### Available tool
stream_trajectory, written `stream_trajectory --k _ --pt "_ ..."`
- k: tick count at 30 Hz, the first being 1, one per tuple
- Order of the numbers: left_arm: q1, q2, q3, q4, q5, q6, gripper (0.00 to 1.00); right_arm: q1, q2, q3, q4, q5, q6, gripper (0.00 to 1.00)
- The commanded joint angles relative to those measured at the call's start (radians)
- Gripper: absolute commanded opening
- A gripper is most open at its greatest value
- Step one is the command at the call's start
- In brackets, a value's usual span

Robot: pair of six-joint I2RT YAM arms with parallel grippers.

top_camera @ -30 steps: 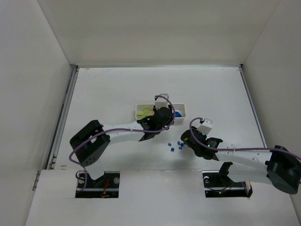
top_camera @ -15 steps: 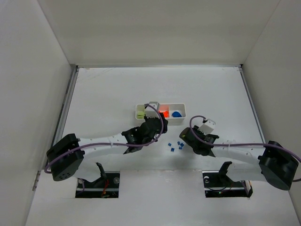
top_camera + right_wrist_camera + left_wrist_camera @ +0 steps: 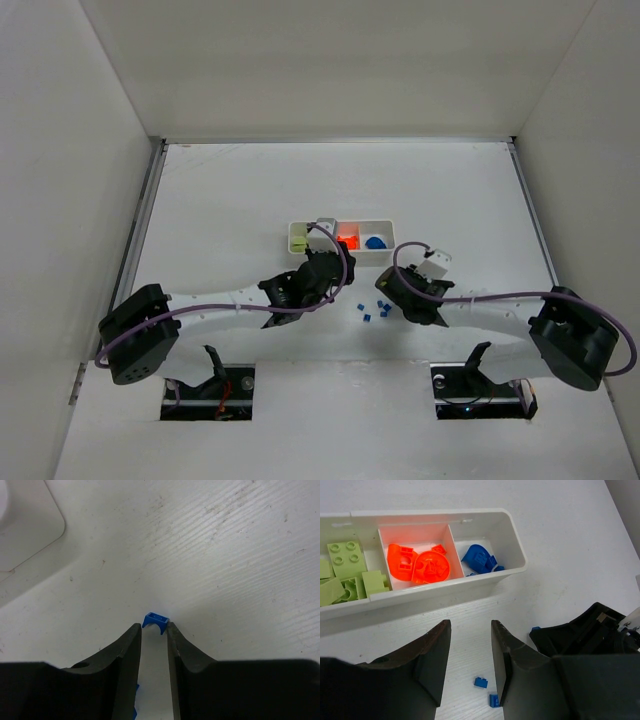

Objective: Sort the legos into containers by color

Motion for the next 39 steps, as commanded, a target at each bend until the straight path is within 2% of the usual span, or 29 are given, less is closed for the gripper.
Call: stream_trajectory --k 1,3,7,10,22,29,31,36,39 --pt "-0.007 -0.01 -0.009 0.05 -0.018 0.014 0.35 -0.008 0.005 0.034 0.039 0.014 -0.01 0.31" --pt "-0.009 -0.003 -0.006 0.05 -0.018 0.015 0.35 -0.008 0.016 0.042 0.04 0.023 -0.023 0.33" --pt "-0.009 0.002 -0.006 0.05 -0.018 0.015 0.35 -0.008 0.029 0.056 0.04 0.04 -0.046 0.47" --pt "-0.009 0.005 -0.005 0.05 -0.018 0.015 0.35 -0.015 0.042 0.065 0.04 0.04 -0.049 0.47" --pt "0.002 -0.018 -0.021 0.057 -0.018 0.015 0.34 -0.022 0.068 0.071 0.04 0.064 -0.017 0.19" --pt "-0.014 -0.007 -0.009 0.051 -0.019 0.021 0.35 0.061 -0.11 0.101 -0.067 0.112 -0.03 0.17" --pt "-0.023 -0.006 -0.006 0.045 -0.022 0.02 0.36 0.075 -0.161 0.146 -0.09 0.112 -0.081 0.17" --pt "-0.064 -0.006 0.003 -0.002 -0.06 0.001 0.37 0.055 -0.164 0.258 0.003 0.083 -0.282 0.18" --pt "-0.115 -0.013 -0.006 -0.047 -0.099 -0.025 0.37 -0.026 -0.107 0.292 0.137 0.014 -0.386 0.18"
